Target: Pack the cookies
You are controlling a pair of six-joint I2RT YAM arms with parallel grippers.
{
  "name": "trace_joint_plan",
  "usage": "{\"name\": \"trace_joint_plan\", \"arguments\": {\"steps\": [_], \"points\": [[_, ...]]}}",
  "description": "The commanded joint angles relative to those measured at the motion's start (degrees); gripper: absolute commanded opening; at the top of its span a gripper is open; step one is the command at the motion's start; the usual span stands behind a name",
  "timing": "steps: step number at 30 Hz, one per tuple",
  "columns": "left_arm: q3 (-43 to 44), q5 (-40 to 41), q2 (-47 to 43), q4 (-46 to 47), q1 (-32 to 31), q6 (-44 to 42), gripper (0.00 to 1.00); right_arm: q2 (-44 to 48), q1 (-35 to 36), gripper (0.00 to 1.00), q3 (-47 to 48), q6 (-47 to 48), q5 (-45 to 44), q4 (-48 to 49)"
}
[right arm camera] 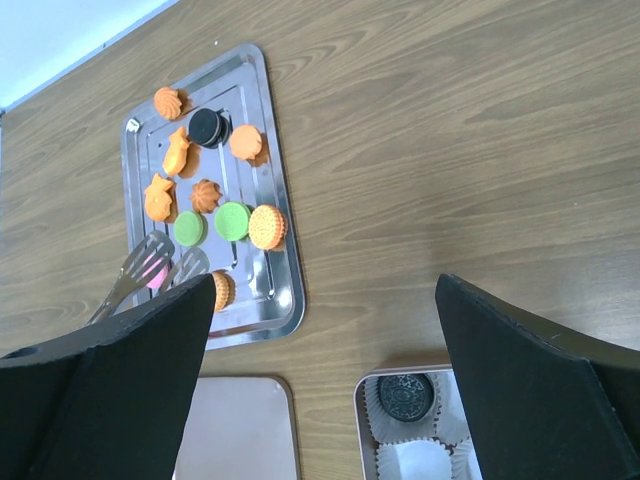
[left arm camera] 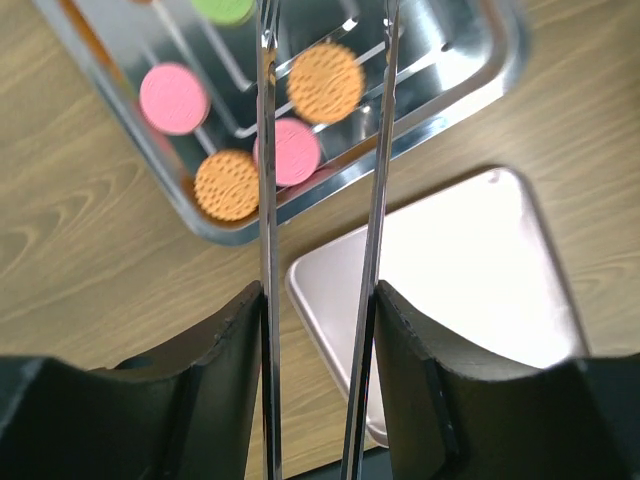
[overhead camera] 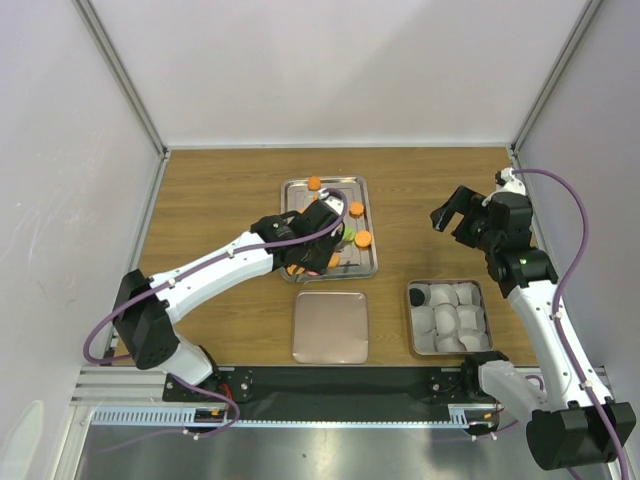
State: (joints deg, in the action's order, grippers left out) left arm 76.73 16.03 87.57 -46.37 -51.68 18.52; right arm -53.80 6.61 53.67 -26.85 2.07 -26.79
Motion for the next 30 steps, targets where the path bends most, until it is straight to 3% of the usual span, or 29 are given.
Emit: {"name": "trace_joint_plan", "arguments": {"steps": [1, 30], "points": [[-1.67, -0.82, -1.44, 3.04, 2.28, 0.20, 0.51, -0.16, -0.11, 1.00, -0.32, 1.19, 1.27, 2.26], [-6.50, -3.46, -0.56, 2.51, 3.87, 1.07, 0.54, -0.25, -0.20, 1.00, -1.20, 1.45, 2.24, 2.44]]}}
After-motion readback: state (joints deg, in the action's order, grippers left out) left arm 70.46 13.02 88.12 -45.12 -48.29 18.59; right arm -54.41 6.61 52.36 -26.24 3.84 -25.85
